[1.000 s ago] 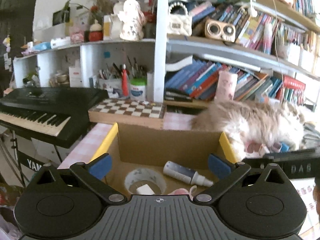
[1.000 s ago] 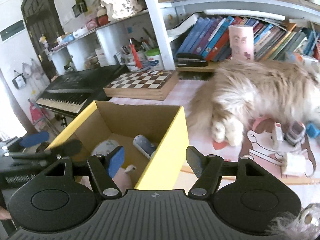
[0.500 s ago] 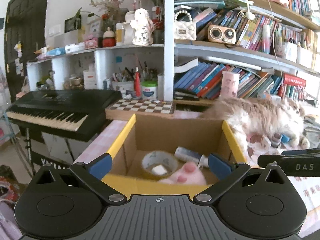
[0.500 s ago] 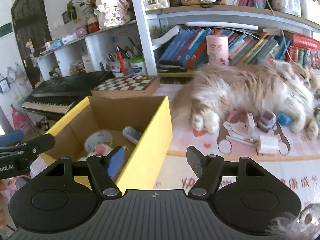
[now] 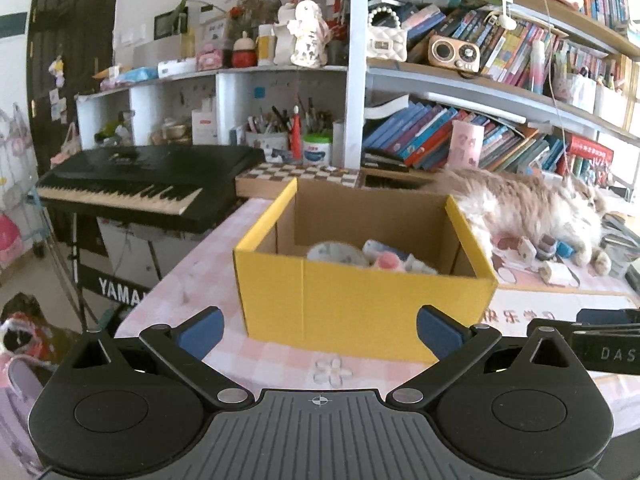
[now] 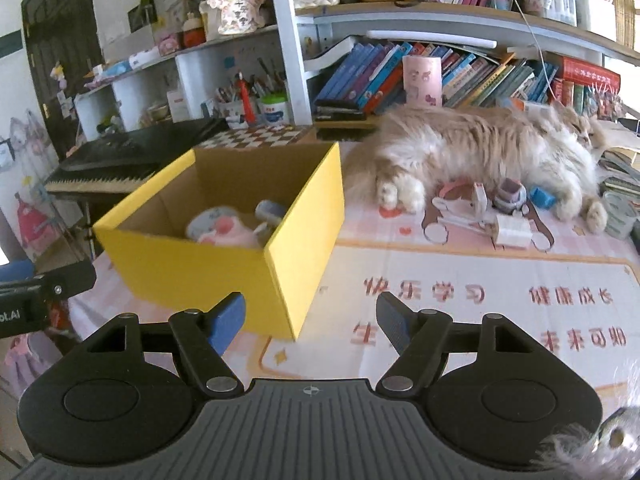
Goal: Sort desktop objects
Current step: 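Lift both open tools out of the yellow box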
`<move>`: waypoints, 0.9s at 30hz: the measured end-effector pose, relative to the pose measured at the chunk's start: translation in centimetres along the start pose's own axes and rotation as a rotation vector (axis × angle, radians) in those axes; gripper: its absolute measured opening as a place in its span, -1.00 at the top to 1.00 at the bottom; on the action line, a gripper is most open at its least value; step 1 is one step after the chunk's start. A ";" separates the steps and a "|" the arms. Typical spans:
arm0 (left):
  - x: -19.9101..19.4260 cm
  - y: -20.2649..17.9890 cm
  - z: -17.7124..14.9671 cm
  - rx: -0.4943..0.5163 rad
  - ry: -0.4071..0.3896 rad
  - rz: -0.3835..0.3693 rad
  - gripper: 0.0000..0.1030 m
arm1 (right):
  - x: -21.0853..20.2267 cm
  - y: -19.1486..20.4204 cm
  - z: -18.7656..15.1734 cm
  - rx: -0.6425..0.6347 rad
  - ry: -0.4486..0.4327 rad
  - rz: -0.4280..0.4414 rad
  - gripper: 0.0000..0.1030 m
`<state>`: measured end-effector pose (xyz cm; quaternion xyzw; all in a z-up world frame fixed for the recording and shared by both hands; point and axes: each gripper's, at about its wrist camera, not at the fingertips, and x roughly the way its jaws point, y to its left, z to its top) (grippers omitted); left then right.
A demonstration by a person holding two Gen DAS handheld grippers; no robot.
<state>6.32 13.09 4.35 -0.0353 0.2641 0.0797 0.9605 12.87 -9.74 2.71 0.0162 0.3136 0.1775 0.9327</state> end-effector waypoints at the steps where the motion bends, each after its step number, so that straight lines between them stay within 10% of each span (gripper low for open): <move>1: -0.2 0.0 -0.3 -0.001 0.004 -0.002 -1.00 | -0.2 0.2 -0.3 -0.004 0.001 -0.001 -0.37; 27: -6.1 -0.5 -6.4 0.005 0.096 0.029 -1.00 | -4.4 4.9 -7.0 -0.164 0.042 0.043 -0.45</move>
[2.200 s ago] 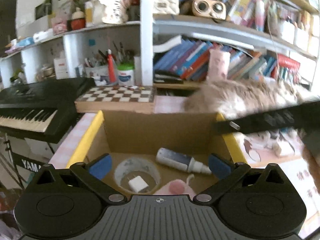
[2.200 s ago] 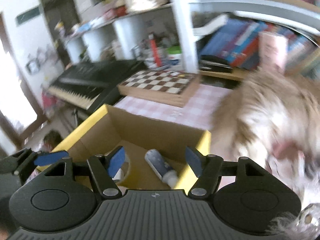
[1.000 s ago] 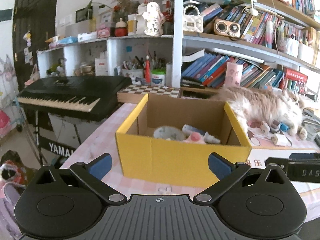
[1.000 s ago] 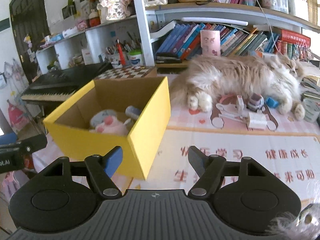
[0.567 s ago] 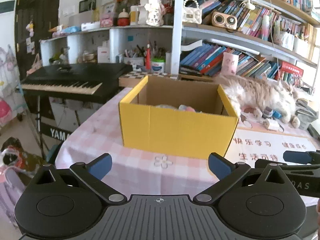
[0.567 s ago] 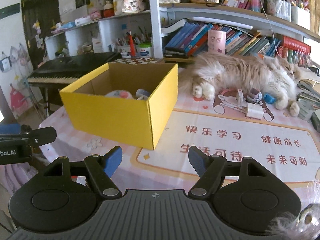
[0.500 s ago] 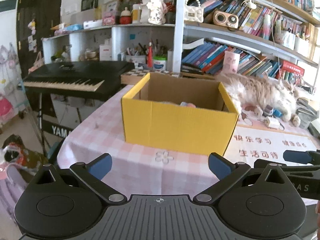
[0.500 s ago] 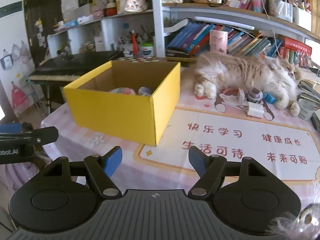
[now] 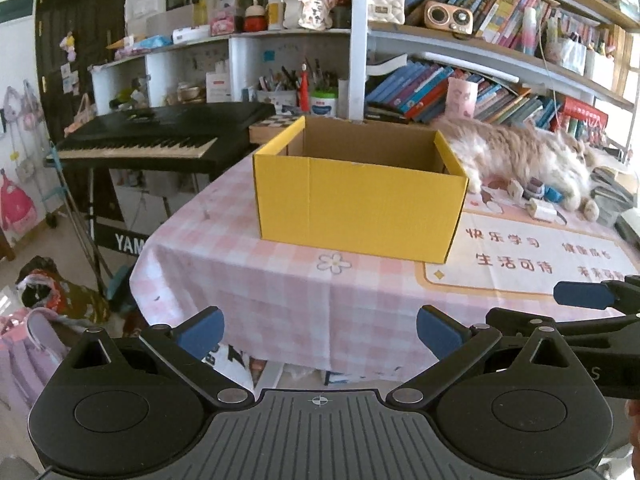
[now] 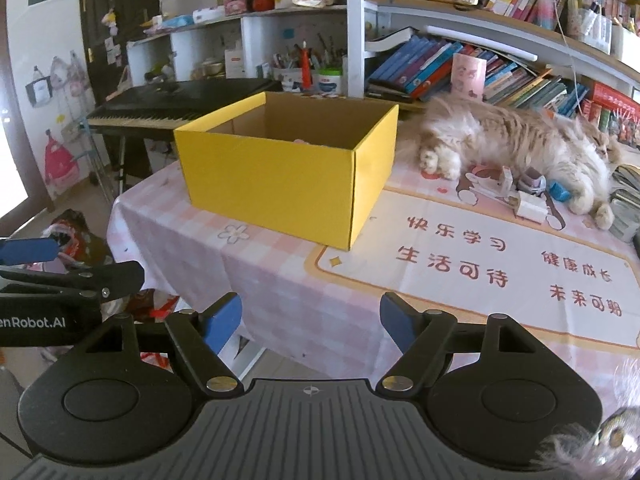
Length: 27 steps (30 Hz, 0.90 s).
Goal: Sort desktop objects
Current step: 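Lift both open tools out of the yellow box, then move both tools back toward the remaining objects beside the cat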
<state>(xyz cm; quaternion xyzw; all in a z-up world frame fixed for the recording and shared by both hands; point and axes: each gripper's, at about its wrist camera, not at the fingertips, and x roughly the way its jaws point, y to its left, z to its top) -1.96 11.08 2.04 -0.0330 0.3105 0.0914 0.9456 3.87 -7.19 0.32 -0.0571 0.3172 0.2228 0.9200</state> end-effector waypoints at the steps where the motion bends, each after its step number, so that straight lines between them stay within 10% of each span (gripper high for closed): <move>1: -0.1 0.0 -0.1 0.002 0.000 -0.001 -1.00 | 0.0 0.1 -0.1 0.001 0.002 -0.001 -0.46; 27: 0.6 -1.9 -0.3 0.041 0.018 -0.112 -1.00 | -1.9 -1.6 -2.3 0.062 0.046 -0.096 -0.53</move>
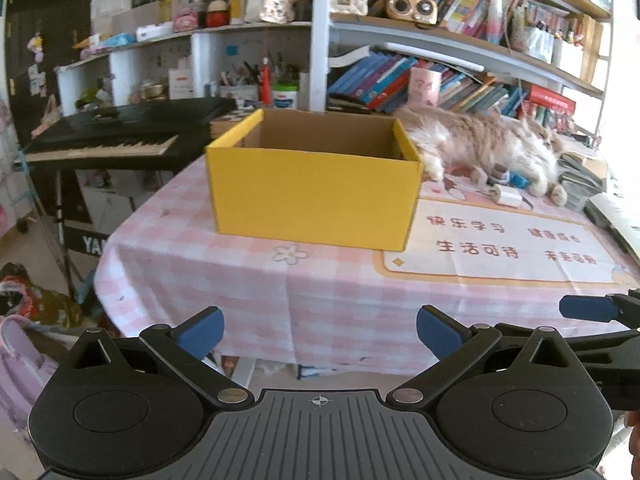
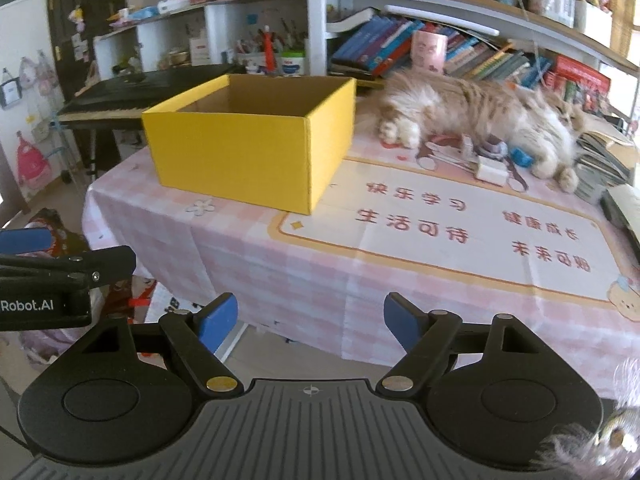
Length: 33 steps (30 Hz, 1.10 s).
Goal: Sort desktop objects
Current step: 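Move both tools back toward the remaining objects beside the cat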
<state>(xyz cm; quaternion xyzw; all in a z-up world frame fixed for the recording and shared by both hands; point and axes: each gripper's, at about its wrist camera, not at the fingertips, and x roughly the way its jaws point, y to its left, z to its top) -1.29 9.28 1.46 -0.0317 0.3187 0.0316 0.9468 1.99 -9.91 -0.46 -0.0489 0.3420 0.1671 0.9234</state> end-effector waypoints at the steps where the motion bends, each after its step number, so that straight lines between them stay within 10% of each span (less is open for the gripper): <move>1: 0.2 -0.3 0.1 0.006 0.001 -0.011 -1.00 | -0.1 -0.2 -0.1 0.004 0.001 -0.009 -0.53; 33: 4.2 -8.4 2.0 0.191 0.027 -0.235 -1.00 | -1.5 -7.6 -1.1 0.182 0.035 -0.230 -0.54</move>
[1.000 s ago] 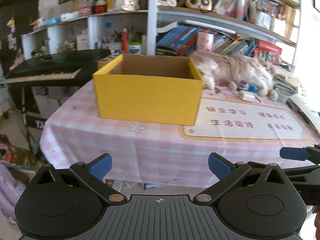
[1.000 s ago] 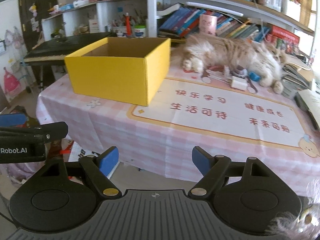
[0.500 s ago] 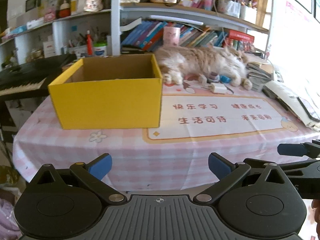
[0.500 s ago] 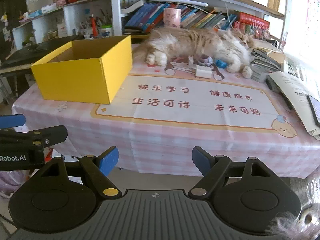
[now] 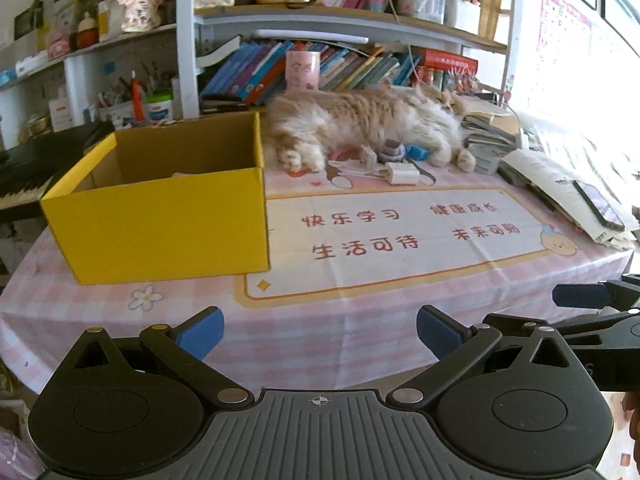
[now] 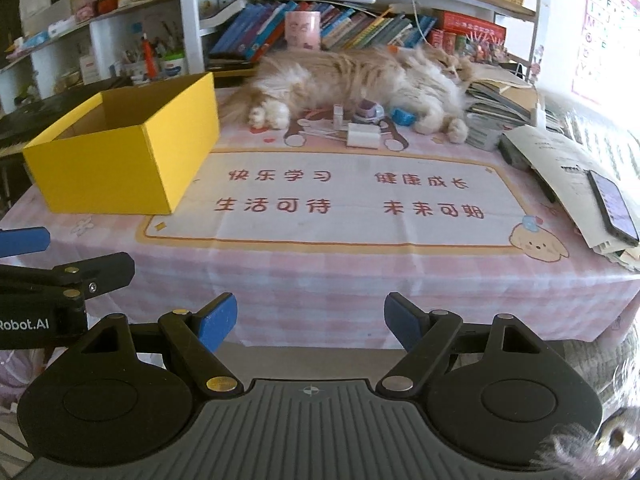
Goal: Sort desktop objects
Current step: 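Move both tools back toward the remaining objects beside the cat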
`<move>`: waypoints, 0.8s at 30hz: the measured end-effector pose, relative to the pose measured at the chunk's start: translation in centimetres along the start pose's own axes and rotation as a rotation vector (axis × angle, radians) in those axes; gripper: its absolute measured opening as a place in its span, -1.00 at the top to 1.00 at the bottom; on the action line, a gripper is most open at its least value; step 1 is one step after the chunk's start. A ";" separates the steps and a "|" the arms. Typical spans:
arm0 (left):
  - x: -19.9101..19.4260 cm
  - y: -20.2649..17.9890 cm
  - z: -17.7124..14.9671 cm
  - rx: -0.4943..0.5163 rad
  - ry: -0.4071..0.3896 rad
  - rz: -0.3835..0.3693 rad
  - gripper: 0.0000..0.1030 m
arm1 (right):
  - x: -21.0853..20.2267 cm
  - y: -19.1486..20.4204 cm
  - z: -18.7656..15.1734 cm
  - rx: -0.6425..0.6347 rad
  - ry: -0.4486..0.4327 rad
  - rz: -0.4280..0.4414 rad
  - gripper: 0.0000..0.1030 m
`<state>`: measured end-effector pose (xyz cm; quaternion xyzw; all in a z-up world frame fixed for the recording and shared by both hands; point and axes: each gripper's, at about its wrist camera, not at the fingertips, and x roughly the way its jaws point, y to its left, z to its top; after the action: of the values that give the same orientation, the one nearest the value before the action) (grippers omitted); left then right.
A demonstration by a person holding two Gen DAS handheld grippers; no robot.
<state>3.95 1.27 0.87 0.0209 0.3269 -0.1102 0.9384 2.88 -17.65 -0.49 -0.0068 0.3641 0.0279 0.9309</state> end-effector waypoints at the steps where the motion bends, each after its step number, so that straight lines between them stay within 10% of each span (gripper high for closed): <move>1: 0.2 -0.2 0.1 0.003 0.001 -0.002 -1.00 | 0.1 -0.2 0.1 0.002 0.000 -0.001 -0.54; 24: 5.0 -5.1 2.5 0.043 0.041 -0.016 -1.00 | 3.9 -6.0 2.0 0.043 0.044 0.009 -0.54</move>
<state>8.15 -4.92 -0.06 0.0407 0.3436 -0.1245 0.9299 7.44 -23.37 -1.74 0.0142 0.3852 0.0240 0.9224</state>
